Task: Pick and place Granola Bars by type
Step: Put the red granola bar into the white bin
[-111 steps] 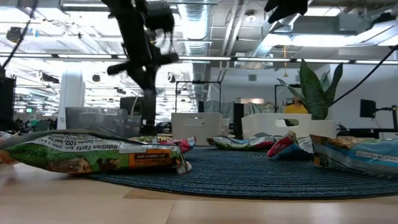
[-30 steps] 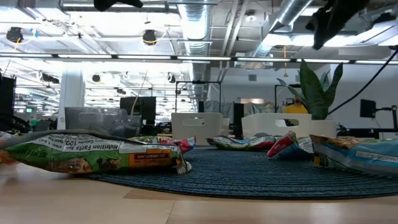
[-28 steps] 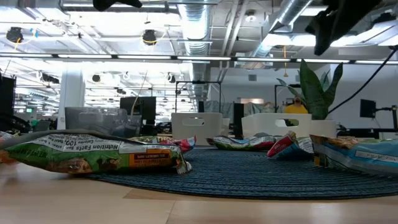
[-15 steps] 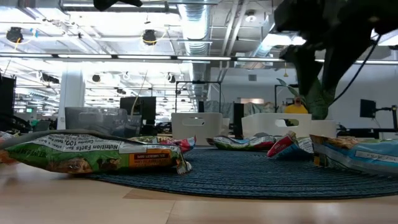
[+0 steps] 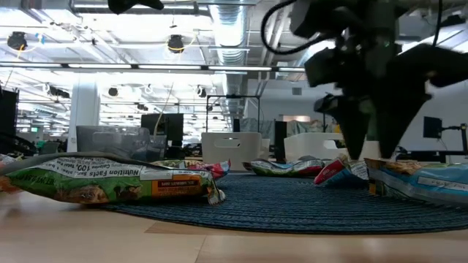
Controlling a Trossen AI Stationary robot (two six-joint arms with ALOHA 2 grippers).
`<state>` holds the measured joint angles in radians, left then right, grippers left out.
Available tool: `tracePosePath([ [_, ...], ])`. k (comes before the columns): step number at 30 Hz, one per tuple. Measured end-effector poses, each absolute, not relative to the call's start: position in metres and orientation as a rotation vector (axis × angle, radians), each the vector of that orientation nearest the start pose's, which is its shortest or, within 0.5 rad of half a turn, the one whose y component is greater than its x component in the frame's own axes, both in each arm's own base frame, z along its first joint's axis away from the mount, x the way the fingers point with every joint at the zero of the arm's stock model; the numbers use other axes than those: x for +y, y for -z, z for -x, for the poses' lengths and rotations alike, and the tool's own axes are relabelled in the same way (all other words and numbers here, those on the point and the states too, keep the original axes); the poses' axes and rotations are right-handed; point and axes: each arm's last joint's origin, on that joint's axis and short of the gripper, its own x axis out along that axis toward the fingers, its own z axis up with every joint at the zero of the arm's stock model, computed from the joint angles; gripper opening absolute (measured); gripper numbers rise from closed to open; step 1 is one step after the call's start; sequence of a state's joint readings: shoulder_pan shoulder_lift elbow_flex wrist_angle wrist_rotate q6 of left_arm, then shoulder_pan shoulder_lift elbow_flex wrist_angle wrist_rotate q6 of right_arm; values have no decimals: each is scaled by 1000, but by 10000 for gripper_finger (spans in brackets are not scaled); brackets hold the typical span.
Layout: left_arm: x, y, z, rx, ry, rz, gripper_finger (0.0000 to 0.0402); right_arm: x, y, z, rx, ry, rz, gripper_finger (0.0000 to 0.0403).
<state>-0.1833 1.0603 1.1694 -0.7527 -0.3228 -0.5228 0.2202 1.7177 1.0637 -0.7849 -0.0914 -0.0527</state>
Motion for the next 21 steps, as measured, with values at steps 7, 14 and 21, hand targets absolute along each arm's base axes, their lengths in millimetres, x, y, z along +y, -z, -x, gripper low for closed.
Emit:
tracePosePath([
  [7,-28,-363,-203,569,-292,343,171,55,-150,-305,1469,-263,88,147],
  [14,-28,-363,-203,569,-292,344,171,43,-153,-308,1453,-238,49,45],
  [21,-28,-363,-203,569,-293,336,171,31,-197,-314,1299,-219,-33,17],
])
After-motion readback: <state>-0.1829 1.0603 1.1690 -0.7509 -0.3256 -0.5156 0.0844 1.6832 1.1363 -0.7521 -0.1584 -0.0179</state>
